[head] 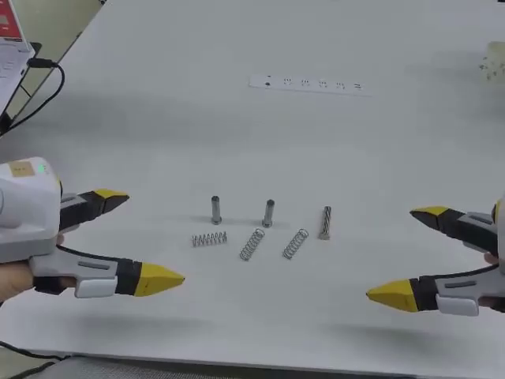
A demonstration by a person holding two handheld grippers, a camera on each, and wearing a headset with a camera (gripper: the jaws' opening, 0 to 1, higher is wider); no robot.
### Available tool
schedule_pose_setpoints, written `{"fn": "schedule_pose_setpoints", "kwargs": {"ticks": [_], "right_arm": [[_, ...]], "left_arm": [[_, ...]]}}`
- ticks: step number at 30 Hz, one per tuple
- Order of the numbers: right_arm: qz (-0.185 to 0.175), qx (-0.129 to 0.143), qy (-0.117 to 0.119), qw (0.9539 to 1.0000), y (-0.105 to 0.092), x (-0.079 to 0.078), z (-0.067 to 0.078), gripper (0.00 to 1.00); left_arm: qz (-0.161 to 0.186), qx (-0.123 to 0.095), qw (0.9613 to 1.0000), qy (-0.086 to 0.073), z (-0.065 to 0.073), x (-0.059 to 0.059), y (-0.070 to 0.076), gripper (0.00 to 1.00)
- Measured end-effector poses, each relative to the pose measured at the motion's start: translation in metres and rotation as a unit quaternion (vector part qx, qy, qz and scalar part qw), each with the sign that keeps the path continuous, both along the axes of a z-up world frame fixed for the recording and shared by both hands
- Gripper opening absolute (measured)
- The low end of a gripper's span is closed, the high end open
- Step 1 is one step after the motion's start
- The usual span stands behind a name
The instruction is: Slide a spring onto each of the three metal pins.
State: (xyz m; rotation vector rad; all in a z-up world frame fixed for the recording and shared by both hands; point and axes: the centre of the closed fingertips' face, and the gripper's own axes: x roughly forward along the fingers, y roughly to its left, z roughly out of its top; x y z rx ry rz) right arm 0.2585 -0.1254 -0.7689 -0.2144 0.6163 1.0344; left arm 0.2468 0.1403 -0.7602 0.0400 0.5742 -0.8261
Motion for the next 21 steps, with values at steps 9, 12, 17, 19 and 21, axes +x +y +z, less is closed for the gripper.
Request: {"fn": "schedule_pose_setpoints", "kwargs": {"ticks": [9,12,17,19,21], "right_arm": [[-0.006,0.002,0.004,1.0,-0.0033,0.0008,-0.0012,0.99],[-0.005,0.002,0.006,1.0,-0.003,-0.0002,-0.0017,0.99],[-0.004,0.0,0.012,0.9999,-0.0021,-0.0014,-0.0036,0.98],[-0.005,0.002,0.014,0.9999,-0.0012,-0.0015,-0.0034,0.97],[-0.005,0.002,0.014,0.9999,-0.0006,-0.001,-0.0031,0.97]], "left_arm": [[-0.001,-0.003,1.0,-0.003,0.0018,0.003,-0.0028,0.98],[0.0,-0.004,1.0,-0.004,0.0026,0.0033,-0.0033,0.98],[0.004,-0.006,1.0,-0.004,0.0029,0.0034,-0.0015,0.98],[0.004,-0.006,1.0,-0.003,0.0026,0.0027,-0.0008,0.97],[0.004,-0.006,1.0,-0.002,0.0025,0.0025,-0.0002,0.97]]}}
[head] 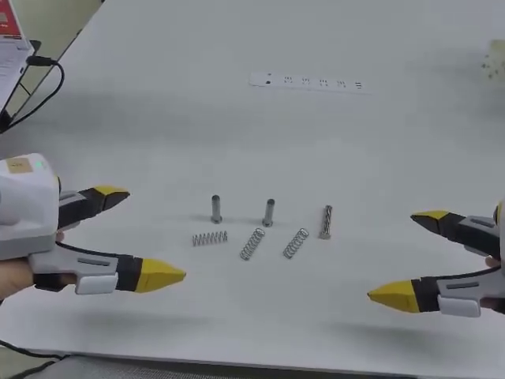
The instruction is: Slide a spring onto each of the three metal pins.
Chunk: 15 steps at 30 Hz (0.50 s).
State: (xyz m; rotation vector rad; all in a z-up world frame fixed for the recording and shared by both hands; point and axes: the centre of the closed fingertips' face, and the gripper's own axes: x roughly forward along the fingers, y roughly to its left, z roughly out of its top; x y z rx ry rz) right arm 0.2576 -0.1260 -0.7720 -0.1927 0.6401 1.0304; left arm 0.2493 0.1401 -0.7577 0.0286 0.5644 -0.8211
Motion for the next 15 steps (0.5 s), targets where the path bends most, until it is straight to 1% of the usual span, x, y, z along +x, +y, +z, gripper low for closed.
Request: {"fn": "schedule_pose_setpoints", "kwargs": {"ticks": [5,8,11,14,15], "right_arm": [[-0.002,0.002,0.01,0.9999,0.0008,0.0004,-0.0001,0.94],[-0.003,0.005,0.025,0.9997,0.0011,-0.0009,-0.001,0.89],[-0.004,0.005,0.027,0.9996,0.0015,-0.0006,-0.0015,0.88],[-0.005,0.006,0.042,0.9991,0.0022,-0.0018,-0.0033,0.82],[-0.006,0.006,0.042,0.9991,0.0021,-0.0015,-0.0036,0.82]], "left_arm": [[0.0,0.0,1.0,0.001,-0.0001,-0.0003,0.0004,0.97],[0.0,0.0,1.0,0.001,0.0,-0.0004,0.0001,0.97],[0.0,0.0,1.0,0.001,0.0003,-0.0002,0.0001,0.97],[0.0,0.001,1.0,0.002,-0.0002,0.0001,0.0003,0.96],[0.0,0.001,1.0,0.002,-0.0002,0.0,0.0002,0.96]]}}
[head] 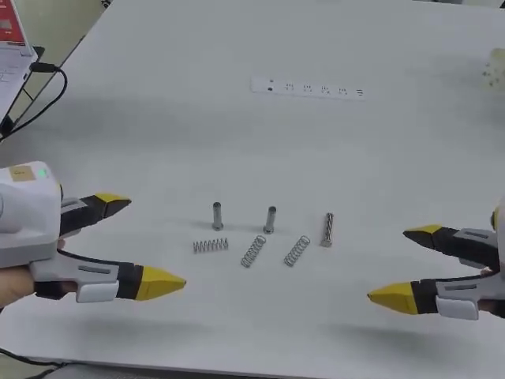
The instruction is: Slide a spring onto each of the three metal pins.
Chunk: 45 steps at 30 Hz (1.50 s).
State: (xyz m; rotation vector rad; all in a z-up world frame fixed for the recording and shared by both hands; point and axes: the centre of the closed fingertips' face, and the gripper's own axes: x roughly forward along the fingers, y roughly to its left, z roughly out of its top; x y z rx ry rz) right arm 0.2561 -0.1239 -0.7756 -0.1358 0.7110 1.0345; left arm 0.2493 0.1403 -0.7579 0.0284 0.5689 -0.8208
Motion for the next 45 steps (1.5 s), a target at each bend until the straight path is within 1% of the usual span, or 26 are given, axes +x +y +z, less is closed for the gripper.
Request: {"fn": "schedule_pose_setpoints", "kwargs": {"ticks": [2,5,8,10,15,18,19,23,24,29,31,33,36,39,45], "right_arm": [[0.0,-0.001,0.006,1.0,0.0,0.0,-0.001,0.8],[-0.001,-0.002,0.021,0.9998,-0.001,-0.001,-0.003,0.72],[-0.001,-0.007,0.022,0.9997,-0.001,0.0,-0.005,0.72],[-0.001,-0.01,0.028,0.9996,-0.001,0.001,-0.006,0.69],[-0.006,-0.015,0.041,0.999,0.003,0.008,-0.01,0.66],[-0.006,-0.023,0.046,0.9987,0.004,0.01,-0.012,0.62],[-0.009,-0.026,0.051,0.9983,0.005,0.012,-0.013,0.61],[-0.015,-0.03,0.052,0.9981,0.006,0.017,-0.014,0.59],[-0.017,-0.034,0.055,0.9978,0.006,0.018,-0.015,0.59],[-0.034,-0.03,0.069,0.9966,0.005,0.025,-0.018,0.55],[-0.042,-0.027,0.074,0.996,0.006,0.029,-0.018,0.56],[-0.05,-0.023,0.086,0.9948,0.009,0.033,-0.018,0.56],[-0.054,-0.025,0.09,0.9941,0.012,0.039,-0.019,0.55],[-0.054,-0.034,0.093,0.9936,0.016,0.044,-0.02,0.55],[-0.056,-0.038,0.105,0.9922,0.027,0.051,-0.023,0.53]], "left_arm": [[0.0,-0.001,1.0,0.001,0.0,0.0,0.0,0.96],[0.0,-0.001,1.0,0.001,0.0,0.0,0.0,0.96],[0.0,-0.001,1.0,0.0,0.0,0.0,0.0,0.95],[0.001,-0.002,1.0,0.001,0.0,0.0,0.0,0.95],[0.0,-0.003,1.0,0.003,-0.001,-0.001,0.0,0.95],[0.001,-0.003,1.0,0.004,-0.002,-0.001,-0.001,0.95],[0.0,-0.002,1.0,0.003,-0.002,-0.001,0.0,0.94],[0.0,-0.002,1.0,0.001,-0.002,-0.001,-0.001,0.94],[0.0,-0.003,1.0,0.001,-0.002,-0.001,-0.001,0.94],[0.0,-0.004,1.0,0.001,-0.002,0.001,-0.001,0.94],[0.0,-0.005,1.0,0.0,-0.002,0.001,-0.002,0.94],[-0.001,-0.005,1.0,0.001,-0.003,0.002,-0.002,0.95],[-0.002,-0.004,1.0,0.0,-0.003,0.002,-0.002,0.96],[-0.003,-0.002,1.0,-0.001,-0.004,0.003,-0.002,0.98],[-0.003,-0.004,1.0,0.001,-0.005,0.003,-0.002,0.98]]}}
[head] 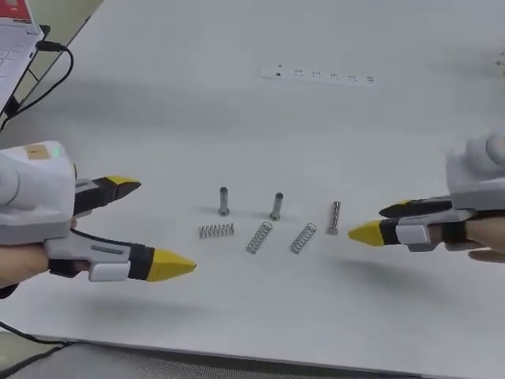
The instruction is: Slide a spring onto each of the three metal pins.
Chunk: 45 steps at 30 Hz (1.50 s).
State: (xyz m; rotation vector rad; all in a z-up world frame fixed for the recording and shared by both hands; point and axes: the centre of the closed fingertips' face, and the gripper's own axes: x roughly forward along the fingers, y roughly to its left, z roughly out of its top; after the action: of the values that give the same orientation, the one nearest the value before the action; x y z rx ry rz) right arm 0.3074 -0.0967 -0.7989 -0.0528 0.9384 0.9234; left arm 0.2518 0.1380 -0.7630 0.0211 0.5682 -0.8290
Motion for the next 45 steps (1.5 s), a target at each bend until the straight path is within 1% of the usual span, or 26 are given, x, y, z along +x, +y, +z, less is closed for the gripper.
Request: {"fn": "schedule_pose_setpoints", "kwargs": {"ticks": [7,10,14,18,19,23,29,35,42,45], "right_arm": [[-0.01,-0.002,0.013,0.9999,0.008,0.008,-0.004,0.51],[-0.024,0.0,0.023,0.9995,0.009,0.014,-0.006,0.5],[-0.039,-0.006,0.031,0.9987,0.008,0.019,-0.01,0.49],[-0.06,-0.002,0.045,0.9972,0.012,0.025,-0.012,0.47],[-0.066,-0.005,0.05,0.9966,0.013,0.026,-0.014,0.45],[-0.074,-0.014,0.058,0.9955,0.017,0.032,-0.018,0.42],[-0.098,-0.031,0.073,0.992,0.017,0.041,-0.026,0.36],[-0.116,-0.037,0.093,0.9882,0.016,0.043,-0.033,0.31],[-0.127,-0.044,0.1,0.9858,0.014,0.045,-0.038,0.29],[-0.132,-0.047,0.108,0.9842,0.014,0.045,-0.04,0.26]], "left_arm": [[0.002,0.0,1.0,0.001,-0.001,0.001,0.002,0.97],[0.003,0.0,1.0,0.001,-0.001,0.002,0.003,0.97],[0.005,-0.002,1.0,0.001,-0.001,0.003,0.003,0.96],[0.003,-0.001,1.0,0.002,-0.001,0.003,0.002,0.96],[0.004,-0.001,1.0,0.002,-0.002,0.003,0.002,0.96],[0.003,-0.001,1.0,0.003,-0.003,0.003,0.001,0.95],[0.006,-0.003,1.0,0.004,-0.003,0.003,0.003,0.95],[0.009,-0.005,0.9999,0.005,-0.004,0.003,0.005,0.95],[0.01,-0.006,0.9999,0.006,-0.005,0.004,0.006,0.94],[0.01,-0.007,0.9999,0.006,-0.005,0.004,0.006,0.94]]}}
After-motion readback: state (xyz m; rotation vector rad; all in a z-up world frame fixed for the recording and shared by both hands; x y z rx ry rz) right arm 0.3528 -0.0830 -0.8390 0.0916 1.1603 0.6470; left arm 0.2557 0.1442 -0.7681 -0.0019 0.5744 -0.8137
